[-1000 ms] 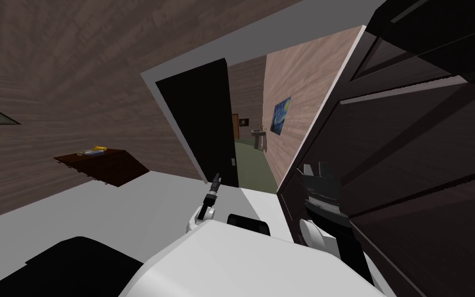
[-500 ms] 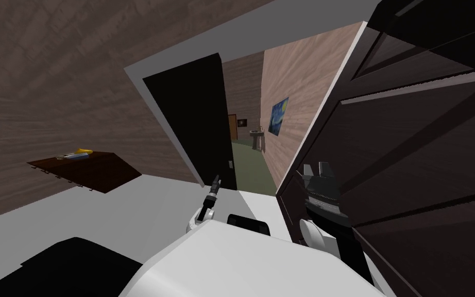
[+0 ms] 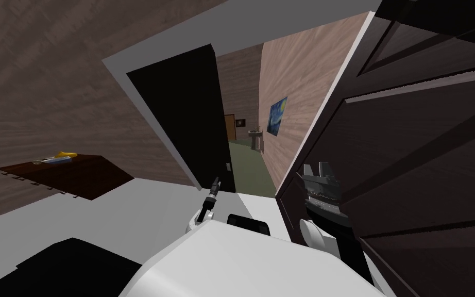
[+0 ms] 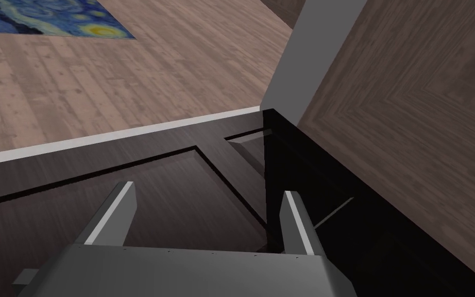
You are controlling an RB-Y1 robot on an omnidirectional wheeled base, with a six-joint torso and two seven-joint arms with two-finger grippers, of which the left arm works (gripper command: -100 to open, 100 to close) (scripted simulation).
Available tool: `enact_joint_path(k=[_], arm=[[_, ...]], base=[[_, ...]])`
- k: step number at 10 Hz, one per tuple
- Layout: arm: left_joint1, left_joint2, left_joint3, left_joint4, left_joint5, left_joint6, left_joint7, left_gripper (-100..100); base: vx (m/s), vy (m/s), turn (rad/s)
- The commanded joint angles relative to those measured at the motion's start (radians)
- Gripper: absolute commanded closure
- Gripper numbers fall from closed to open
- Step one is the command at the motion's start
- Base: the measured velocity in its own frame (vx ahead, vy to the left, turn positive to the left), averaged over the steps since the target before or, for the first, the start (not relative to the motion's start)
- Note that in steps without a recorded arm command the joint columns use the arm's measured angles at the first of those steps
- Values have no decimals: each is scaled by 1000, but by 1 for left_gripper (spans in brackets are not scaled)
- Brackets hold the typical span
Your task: Pull the door open
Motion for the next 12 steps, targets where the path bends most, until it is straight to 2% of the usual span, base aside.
enact_joint_path(k=[1,6,7,8,10,12], arm=[[-11,3,-1,33,3,-9,6,-100],[-40,15,-7,143,17,-36,30,-100],[-44,17,-8,158,19,-40,34,-100],[-41,15,-7,145,17,-36,30,-100],[-45,28,8,172,27,-51,40,-100],[-51,48,33,211,41,-72,55,-100]], base=[[96,-5,-43],[128,-7,-57],[142,13,-48],[62,8,-5],[194,-20,-116],[218,-4,-152]])
